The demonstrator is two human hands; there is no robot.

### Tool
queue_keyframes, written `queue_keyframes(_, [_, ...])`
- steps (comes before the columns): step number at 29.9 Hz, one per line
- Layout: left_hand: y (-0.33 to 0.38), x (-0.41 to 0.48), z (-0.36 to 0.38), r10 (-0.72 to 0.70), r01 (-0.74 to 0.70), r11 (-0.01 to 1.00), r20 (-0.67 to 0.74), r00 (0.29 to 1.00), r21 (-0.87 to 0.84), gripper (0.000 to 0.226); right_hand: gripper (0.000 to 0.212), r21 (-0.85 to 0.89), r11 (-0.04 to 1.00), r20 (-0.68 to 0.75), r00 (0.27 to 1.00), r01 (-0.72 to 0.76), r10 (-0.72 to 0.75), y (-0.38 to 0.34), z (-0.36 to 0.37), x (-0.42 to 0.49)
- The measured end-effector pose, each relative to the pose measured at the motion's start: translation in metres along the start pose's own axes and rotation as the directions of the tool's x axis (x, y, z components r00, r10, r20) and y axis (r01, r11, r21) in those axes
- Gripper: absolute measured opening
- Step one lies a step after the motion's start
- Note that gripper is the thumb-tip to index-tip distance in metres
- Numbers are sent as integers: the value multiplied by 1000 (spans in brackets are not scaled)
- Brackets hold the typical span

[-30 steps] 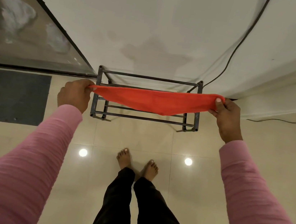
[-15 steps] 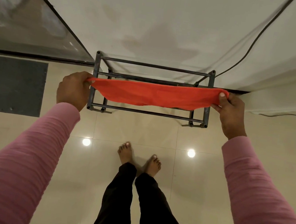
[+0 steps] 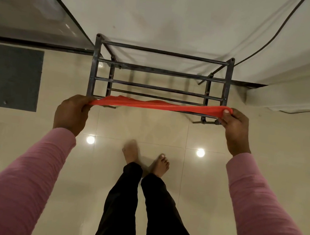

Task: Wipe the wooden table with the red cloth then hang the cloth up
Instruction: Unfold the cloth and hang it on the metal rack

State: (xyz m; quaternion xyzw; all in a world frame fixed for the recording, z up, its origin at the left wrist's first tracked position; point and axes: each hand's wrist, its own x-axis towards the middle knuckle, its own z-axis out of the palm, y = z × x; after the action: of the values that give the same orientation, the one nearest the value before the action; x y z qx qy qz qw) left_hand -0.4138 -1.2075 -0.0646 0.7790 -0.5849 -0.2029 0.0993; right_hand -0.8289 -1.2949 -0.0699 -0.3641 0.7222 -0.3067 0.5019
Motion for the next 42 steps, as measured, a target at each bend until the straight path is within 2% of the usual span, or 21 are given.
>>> queue_keyframes(6, [-11, -37, 9, 45, -49, 992, 37, 998, 119, 28, 24, -40, 998, -8, 999, -42, 41, 35, -11, -29])
queue_keyframes(9, [-18, -52, 18, 72, -91, 977, 102, 992, 191, 28, 27, -121, 992, 2, 1000, -27, 27, 51, -16, -38])
queue_keyframes(11, [-25, -59, 27, 76, -111, 966, 152, 985, 234, 28, 21, -161, 987, 0, 1000, -22, 22, 63, -18, -42])
queue_keyframes(14, [-37, -68, 45, 105, -162, 952, 220, 970, 259, 28, 25, -203, 978, -15, 999, -44, 42, 81, -19, -44])
queue_keyframes(19, [-51, -76, 74, 153, -277, 902, 356, 922, 330, 35, 16, -300, 950, 17, 995, -90, 99, 115, -15, -50])
queue_keyframes(22, [-61, -72, 90, 217, -382, 837, 404, 889, 391, 47, 23, -275, 947, -23, 986, -166, 166, 136, -11, -44])
queue_keyframes(24, [-69, -69, 103, 233, -420, 810, 431, 871, 409, 53, 20, -161, 962, -46, 975, -221, 216, 149, -4, -40])
queue_keyframes(27, [-81, -68, 127, 276, -457, 796, 435, 857, 396, 56, 34, -96, 970, -77, 974, -222, 215, 174, 8, -32])
queue_keyframes(28, [-85, -69, 136, 300, -466, 800, 421, 856, 378, 55, 29, -113, 973, -92, 977, -201, 191, 183, 12, -30])
queue_keyframes(30, [-93, -72, 155, 331, -470, 803, 381, 863, 367, 52, 9, -161, 973, -118, 982, -163, 145, 200, 21, -26])
queue_keyframes(36, [-115, -76, 214, 268, -376, 855, 316, 910, 357, 40, 32, -200, 968, -231, 968, -149, 101, 250, 40, -4])
queue_keyframes(42, [-120, -76, 245, 181, -283, 891, 295, 938, 355, 48, 29, -350, 926, -230, 971, -140, 60, 278, 55, 23])
